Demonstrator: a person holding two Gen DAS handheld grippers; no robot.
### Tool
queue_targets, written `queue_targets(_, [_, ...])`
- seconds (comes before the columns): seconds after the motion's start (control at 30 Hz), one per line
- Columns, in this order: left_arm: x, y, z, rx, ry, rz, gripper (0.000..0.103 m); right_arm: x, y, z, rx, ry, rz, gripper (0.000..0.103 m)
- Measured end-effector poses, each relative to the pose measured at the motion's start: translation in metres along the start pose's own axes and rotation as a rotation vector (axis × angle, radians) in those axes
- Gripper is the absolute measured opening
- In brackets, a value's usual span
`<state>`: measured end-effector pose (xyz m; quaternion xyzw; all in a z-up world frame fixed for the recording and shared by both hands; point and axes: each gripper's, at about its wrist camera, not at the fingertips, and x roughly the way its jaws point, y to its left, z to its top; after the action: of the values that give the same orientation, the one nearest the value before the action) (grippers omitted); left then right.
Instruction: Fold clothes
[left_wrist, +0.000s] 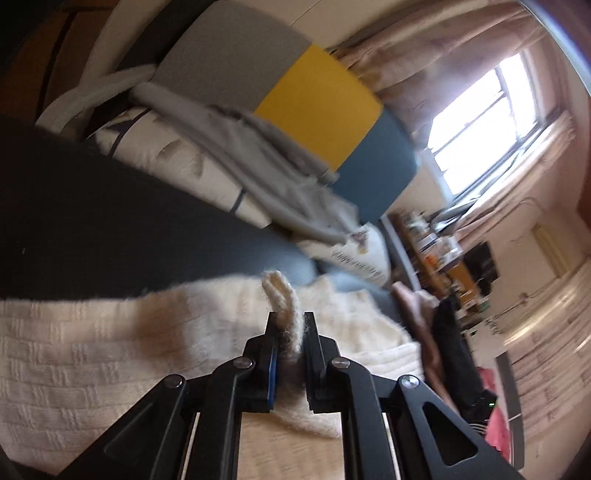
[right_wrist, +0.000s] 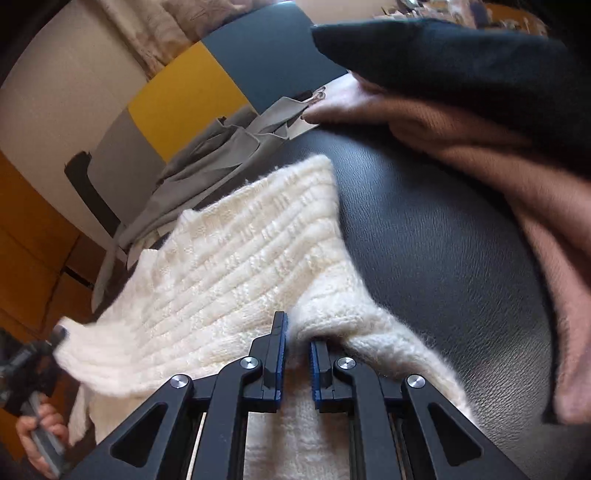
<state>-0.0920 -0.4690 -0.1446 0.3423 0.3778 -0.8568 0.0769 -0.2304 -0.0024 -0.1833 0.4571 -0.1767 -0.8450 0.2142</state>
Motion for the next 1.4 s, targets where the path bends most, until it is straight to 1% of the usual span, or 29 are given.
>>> queue_targets(0.03, [0.01, 0.008, -0.004, -0.008, 0.034, 0.074, 0.01, -0.001, -0.003, 0.001, 0.019, 0.007, 0.017, 0.013])
queue_targets(0.07, [0.018, 0.017, -0.009, -0.016, 0.061, 0.128, 0.01, -0.002, -0.006, 0.002, 0.038, 0.021, 0.037, 0.018])
queue_targets(0.1, [0.02, 0.025, -0.013, -0.025, 0.065, 0.14, 0.014, -0.005, -0.008, 0.003, 0.042, 0.031, 0.049, 0.022])
queue_targets(0.13, [0.018, 0.03, -0.017, -0.034, 0.055, 0.127, 0.016, -0.009, -0.008, 0.004, 0.028, 0.037, 0.048, 0.025])
queue_targets(0.2, [0.009, 0.034, -0.02, -0.051, 0.036, 0.131, 0.017, -0.02, -0.008, 0.004, -0.011, 0.044, 0.046, 0.03])
queue_targets(0.27, [-0.007, 0.035, -0.022, -0.054, -0.013, 0.19, 0.022, -0.034, -0.005, 0.003, -0.065, 0.041, 0.036, 0.03])
queue_targets(0.33, [-0.025, 0.029, -0.023, -0.015, -0.073, 0.242, 0.022, -0.049, 0.004, 0.005, -0.16, 0.007, 0.007, 0.03])
queue_targets(0.37, [-0.034, 0.024, -0.024, 0.002, -0.097, 0.241, 0.022, -0.054, 0.011, 0.007, -0.204, -0.011, -0.001, 0.03])
queue_targets(0.43, [-0.043, 0.007, -0.03, 0.067, -0.124, 0.19, 0.023, -0.055, 0.028, 0.013, -0.301, -0.04, -0.022, 0.03])
queue_targets(0.5, [-0.04, -0.015, -0.038, 0.174, -0.111, 0.176, 0.023, -0.045, 0.046, 0.02, -0.393, -0.042, -0.049, 0.03])
queue_targets(0.57, [-0.029, -0.039, -0.05, 0.283, -0.083, 0.176, 0.023, -0.026, 0.062, 0.026, -0.472, -0.021, -0.067, 0.03])
queue_targets(0.63, [-0.016, -0.052, -0.059, 0.341, -0.056, 0.172, 0.023, -0.001, 0.071, 0.033, -0.524, 0.013, -0.095, 0.03])
queue_targets(0.7, [0.0, -0.058, -0.064, 0.361, -0.023, 0.184, 0.023, 0.023, 0.073, 0.042, -0.544, 0.04, -0.134, 0.03])
queue_targets(0.77, [0.014, -0.062, -0.063, 0.37, -0.007, 0.21, 0.023, 0.042, 0.069, 0.052, -0.539, 0.042, -0.188, 0.03])
queue_targets(0.83, [0.028, -0.058, -0.061, 0.373, 0.013, 0.246, 0.023, 0.058, 0.059, 0.062, -0.519, 0.051, -0.241, 0.03])
queue_targets(0.87, [0.033, -0.053, -0.061, 0.372, 0.019, 0.248, 0.024, 0.063, 0.054, 0.066, -0.51, 0.049, -0.259, 0.032])
queue_targets(0.9, [0.035, -0.049, -0.061, 0.374, 0.009, 0.234, 0.027, 0.064, 0.05, 0.068, -0.507, 0.034, -0.265, 0.033])
queue_targets(1.03, [0.041, -0.041, -0.054, 0.363, -0.001, 0.21, 0.026, 0.064, 0.047, 0.065, -0.503, -0.011, -0.286, 0.034])
queue_targets(1.23, [0.041, -0.036, -0.058, 0.365, -0.014, 0.203, 0.026, 0.064, 0.05, 0.062, -0.53, -0.023, -0.313, 0.035])
queue_targets(1.33, [0.041, -0.04, -0.058, 0.367, -0.01, 0.222, 0.026, 0.066, 0.056, 0.061, -0.556, -0.022, -0.341, 0.036])
queue_targets(1.4, [0.036, -0.047, -0.059, 0.389, -0.01, 0.252, 0.027, 0.064, 0.061, 0.062, -0.564, -0.009, -0.355, 0.037])
